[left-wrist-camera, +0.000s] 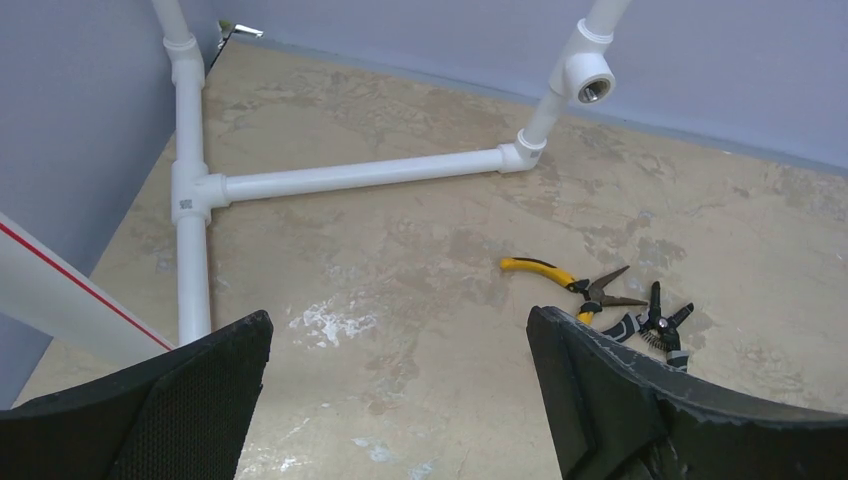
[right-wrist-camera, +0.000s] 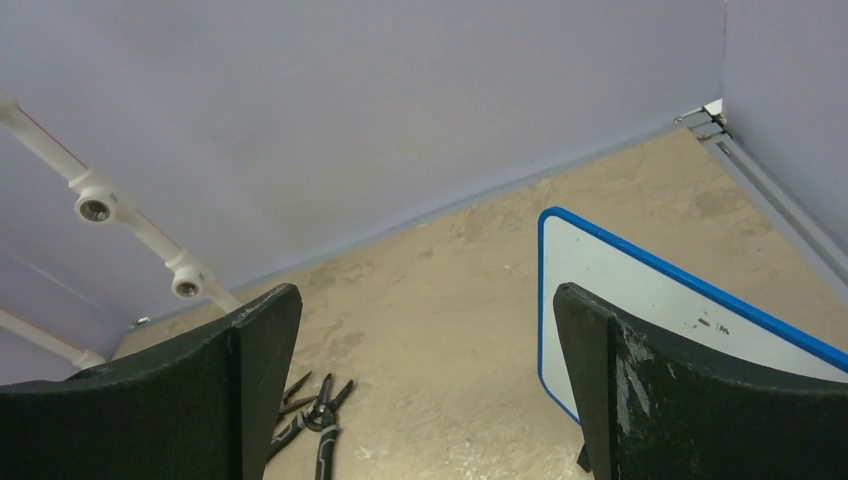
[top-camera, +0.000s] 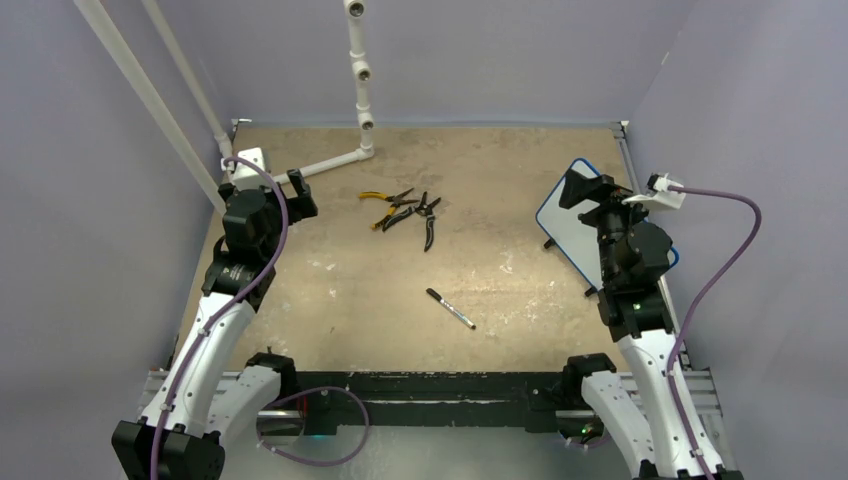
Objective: Write a sentence on the whiteboard
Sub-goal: Move the whiteboard to the center of the board.
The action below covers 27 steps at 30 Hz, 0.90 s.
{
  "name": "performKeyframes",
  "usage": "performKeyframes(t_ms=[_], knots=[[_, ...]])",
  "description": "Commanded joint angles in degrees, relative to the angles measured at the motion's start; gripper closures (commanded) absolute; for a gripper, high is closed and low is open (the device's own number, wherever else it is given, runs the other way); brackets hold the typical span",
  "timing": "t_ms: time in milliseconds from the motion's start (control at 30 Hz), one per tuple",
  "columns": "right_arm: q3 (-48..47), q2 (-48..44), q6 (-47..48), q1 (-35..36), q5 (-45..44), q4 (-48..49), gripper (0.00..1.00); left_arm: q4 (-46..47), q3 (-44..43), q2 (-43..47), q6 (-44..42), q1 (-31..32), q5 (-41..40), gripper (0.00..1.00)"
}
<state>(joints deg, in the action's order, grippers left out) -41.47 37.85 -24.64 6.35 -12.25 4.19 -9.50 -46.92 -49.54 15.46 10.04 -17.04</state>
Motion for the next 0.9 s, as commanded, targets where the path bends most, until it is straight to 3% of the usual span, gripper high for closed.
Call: performKeyframes(t_ms=[0, 133, 300, 467, 667, 867], knots=[[0.1, -0.6, -2.0, -0.1, 2.4, 1.3, 0.01, 1.1, -1.2, -0.3, 0.1, -0.1, 1.1, 0.01], [0.6, -0.9, -0.2, 0.0, 3.7, 2.0, 0.01, 0.9, -1.4, -0.2, 0.6, -0.1, 1.1, 0.01], [1.2, 1.0, -1.3, 0.0, 11.4, 1.0, 0.02, 0.9, -1.1, 0.2, 1.2, -0.1, 0.3, 0.01], [3.0, 4.6, -5.1, 2.6, 11.9, -1.1, 0.08, 0.7, -0.9, 0.3, 0.9, -0.1, 0.4, 0.01], [5.5, 11.6, -15.0, 14.7, 0.4, -2.2, 0.11, 0.1, -0.9, -0.5, 0.5, -0.1, 1.2, 0.01], [10.5, 16.6, -22.9, 15.9, -7.8, -1.5, 0.10, 0.2, -0.2, -0.2, 0.5, -0.1, 3.0, 0.01]])
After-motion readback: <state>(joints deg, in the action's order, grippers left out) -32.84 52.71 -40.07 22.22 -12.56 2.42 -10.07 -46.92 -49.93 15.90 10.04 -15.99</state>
